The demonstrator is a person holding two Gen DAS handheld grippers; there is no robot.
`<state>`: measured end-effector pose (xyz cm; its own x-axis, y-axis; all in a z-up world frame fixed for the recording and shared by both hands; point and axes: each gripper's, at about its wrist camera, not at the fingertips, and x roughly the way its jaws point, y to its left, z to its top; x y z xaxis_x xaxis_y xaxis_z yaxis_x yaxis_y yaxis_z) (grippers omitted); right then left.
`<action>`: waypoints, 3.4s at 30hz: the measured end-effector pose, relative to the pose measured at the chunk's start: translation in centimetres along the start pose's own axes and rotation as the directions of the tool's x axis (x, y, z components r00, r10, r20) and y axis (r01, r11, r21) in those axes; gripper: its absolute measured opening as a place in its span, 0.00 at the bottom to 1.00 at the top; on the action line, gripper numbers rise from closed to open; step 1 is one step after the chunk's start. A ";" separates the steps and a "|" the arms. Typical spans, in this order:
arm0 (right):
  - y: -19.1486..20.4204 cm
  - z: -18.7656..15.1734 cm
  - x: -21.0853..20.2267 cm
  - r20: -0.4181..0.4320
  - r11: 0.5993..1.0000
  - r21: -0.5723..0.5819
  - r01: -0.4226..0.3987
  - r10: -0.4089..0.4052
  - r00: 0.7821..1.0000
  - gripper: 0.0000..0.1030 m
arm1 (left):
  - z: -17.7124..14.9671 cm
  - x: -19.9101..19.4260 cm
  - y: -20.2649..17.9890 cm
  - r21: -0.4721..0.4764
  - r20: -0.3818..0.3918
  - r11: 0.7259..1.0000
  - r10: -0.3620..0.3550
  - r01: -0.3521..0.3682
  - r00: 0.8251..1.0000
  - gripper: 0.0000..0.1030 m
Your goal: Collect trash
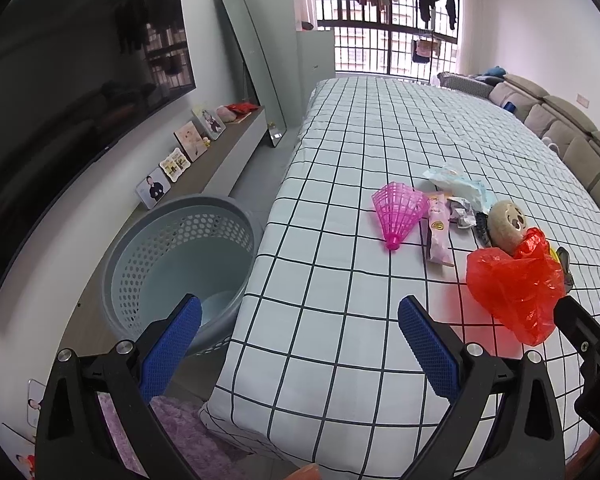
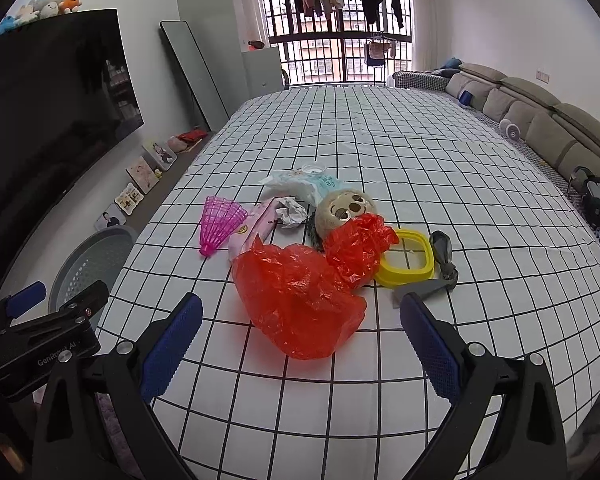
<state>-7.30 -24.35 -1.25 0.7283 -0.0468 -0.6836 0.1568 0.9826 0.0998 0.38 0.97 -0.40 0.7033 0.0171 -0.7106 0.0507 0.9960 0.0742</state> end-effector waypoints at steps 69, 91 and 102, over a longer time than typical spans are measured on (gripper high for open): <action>-0.2 0.1 -0.4 0.019 1.000 -0.022 -0.002 0.002 1.000 0.92 | -0.5 -0.3 -0.5 -0.007 0.012 1.000 -0.020 0.020 1.000 0.94; -13.4 0.2 3.4 -0.106 0.994 0.048 0.100 -0.095 0.990 0.92 | 0.5 0.5 -7.4 0.056 -0.010 0.992 -0.114 0.115 0.993 0.94; -15.2 1.6 8.7 -0.191 0.988 0.009 0.152 -0.147 0.970 0.91 | 2.5 -0.4 -9.7 0.066 0.022 0.988 -0.143 0.142 0.989 0.94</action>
<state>-2.27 -39.94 -7.60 0.5560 -0.1557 -0.8165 0.2712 0.9625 0.0012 1.39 -8.91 0.89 0.7043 -0.1277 -0.6984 0.1966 0.9803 0.0190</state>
